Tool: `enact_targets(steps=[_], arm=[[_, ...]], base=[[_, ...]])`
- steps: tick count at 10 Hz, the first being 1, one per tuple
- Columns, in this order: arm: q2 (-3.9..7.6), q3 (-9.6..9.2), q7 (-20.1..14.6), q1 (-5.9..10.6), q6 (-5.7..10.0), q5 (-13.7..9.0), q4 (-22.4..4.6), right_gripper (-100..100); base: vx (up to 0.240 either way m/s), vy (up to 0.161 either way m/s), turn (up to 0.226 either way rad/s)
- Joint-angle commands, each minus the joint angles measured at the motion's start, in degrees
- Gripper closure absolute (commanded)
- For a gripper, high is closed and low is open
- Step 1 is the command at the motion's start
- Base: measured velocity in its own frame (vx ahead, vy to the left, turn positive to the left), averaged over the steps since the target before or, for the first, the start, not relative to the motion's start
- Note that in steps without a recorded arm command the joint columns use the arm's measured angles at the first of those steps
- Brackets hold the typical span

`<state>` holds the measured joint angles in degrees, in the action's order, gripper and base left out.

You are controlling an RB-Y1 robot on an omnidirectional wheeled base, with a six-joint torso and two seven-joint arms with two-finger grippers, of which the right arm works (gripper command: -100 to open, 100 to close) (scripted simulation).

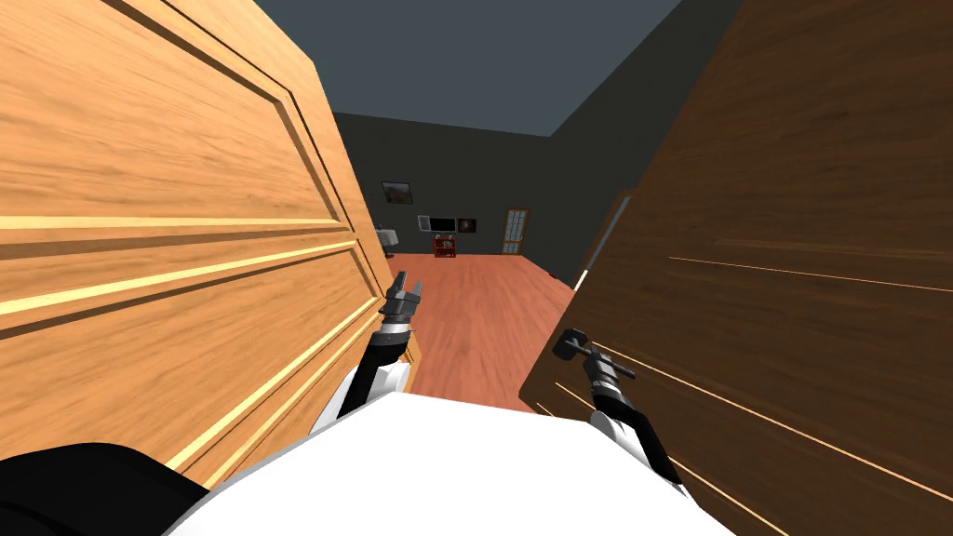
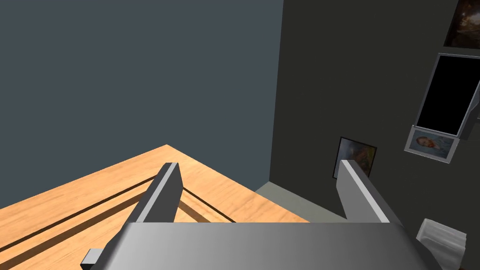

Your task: Push the door open

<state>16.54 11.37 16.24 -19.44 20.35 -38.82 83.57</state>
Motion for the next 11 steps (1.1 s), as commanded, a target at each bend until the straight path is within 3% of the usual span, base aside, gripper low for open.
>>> enact_targets(steps=[1,11], arm=[[0.31,1.49,0.02,0.73,0.64,-0.18,-1.15,100],[-0.37,7.95,0.76,1.80,0.55,-1.36,-4.17,100]], base=[[0.213,0.005,-0.048],[0.169,0.001,-0.058]])
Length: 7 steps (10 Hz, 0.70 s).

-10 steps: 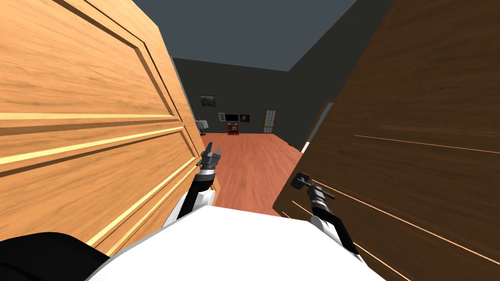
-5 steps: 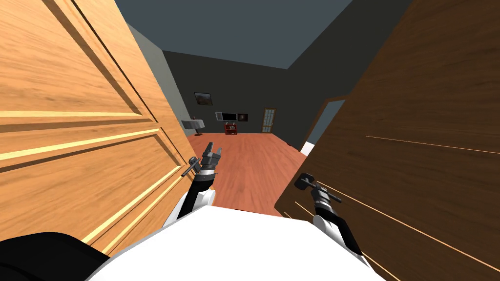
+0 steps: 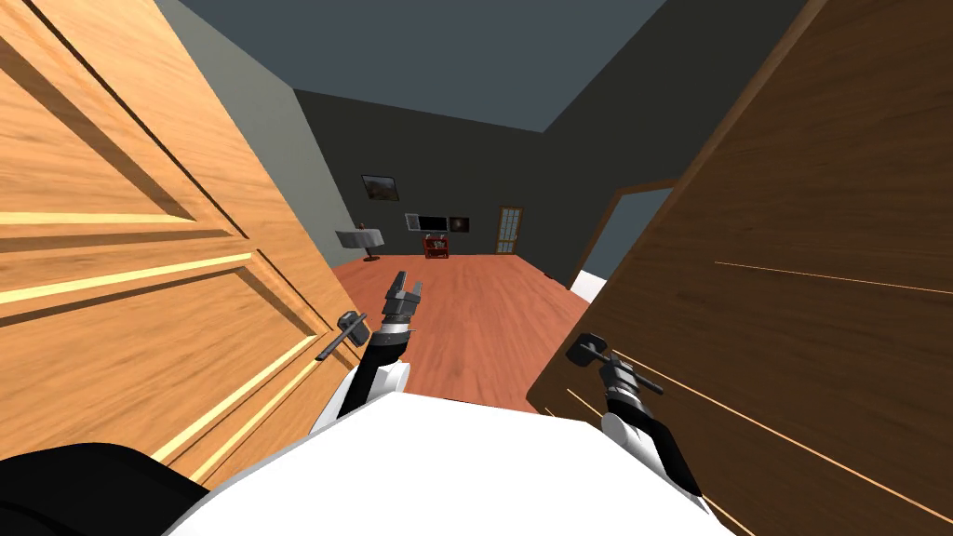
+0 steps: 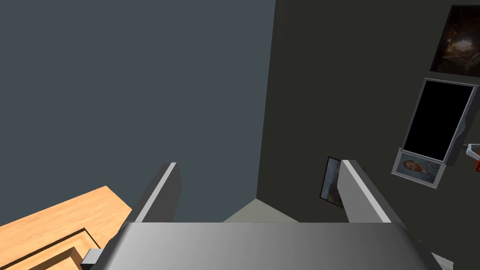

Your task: Push the door open

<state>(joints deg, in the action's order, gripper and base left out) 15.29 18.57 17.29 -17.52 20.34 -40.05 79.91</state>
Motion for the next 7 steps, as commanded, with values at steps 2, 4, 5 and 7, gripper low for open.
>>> enact_targets(steps=[2,4,5,7], arm=[[0.71,2.31,-0.11,0.14,0.54,-0.41,-1.25,100],[0.56,3.74,0.06,0.38,0.52,-0.67,-1.92,100],[0.49,4.40,0.14,0.49,0.51,-0.79,-2.23,100],[0.37,5.55,0.27,0.68,0.49,-1.00,-2.76,100]], base=[[0.175,-0.014,-0.060],[0.199,0.015,-0.071],[0.191,0.028,-0.066],[0.173,0.013,-0.065]])
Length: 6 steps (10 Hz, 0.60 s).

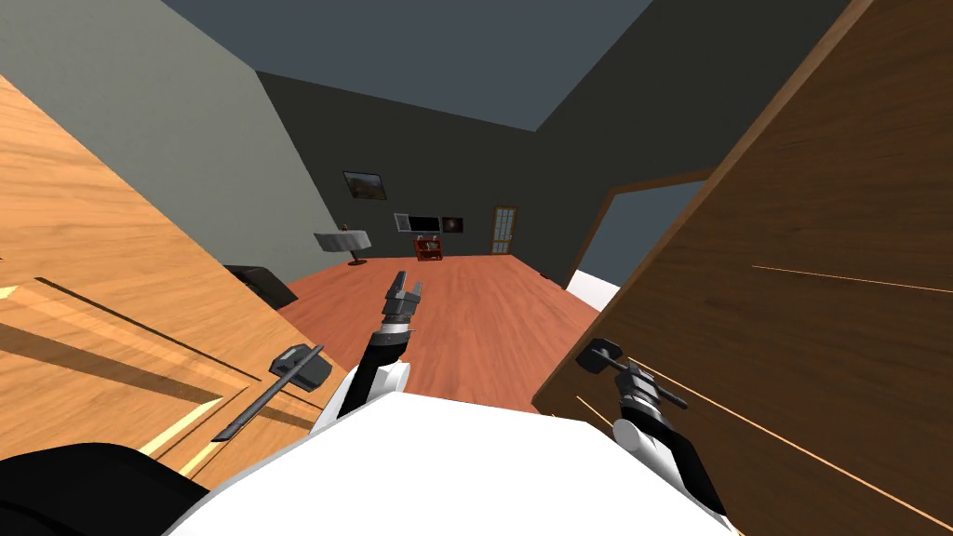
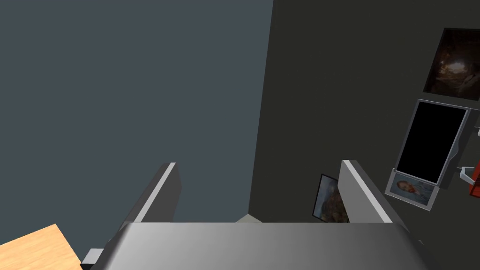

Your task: Push the door open

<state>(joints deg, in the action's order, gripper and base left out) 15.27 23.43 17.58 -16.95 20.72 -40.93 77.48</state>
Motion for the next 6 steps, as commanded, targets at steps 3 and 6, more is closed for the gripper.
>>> enact_targets(steps=[3,6], arm=[[0.24,2.17,0.15,0.35,0.09,-0.40,-1.03,100],[-0.12,3.65,0.87,0.23,-0.19,-0.99,-1.38,100]], base=[[0.185,0.016,-0.059],[0.133,-0.025,-0.045]])
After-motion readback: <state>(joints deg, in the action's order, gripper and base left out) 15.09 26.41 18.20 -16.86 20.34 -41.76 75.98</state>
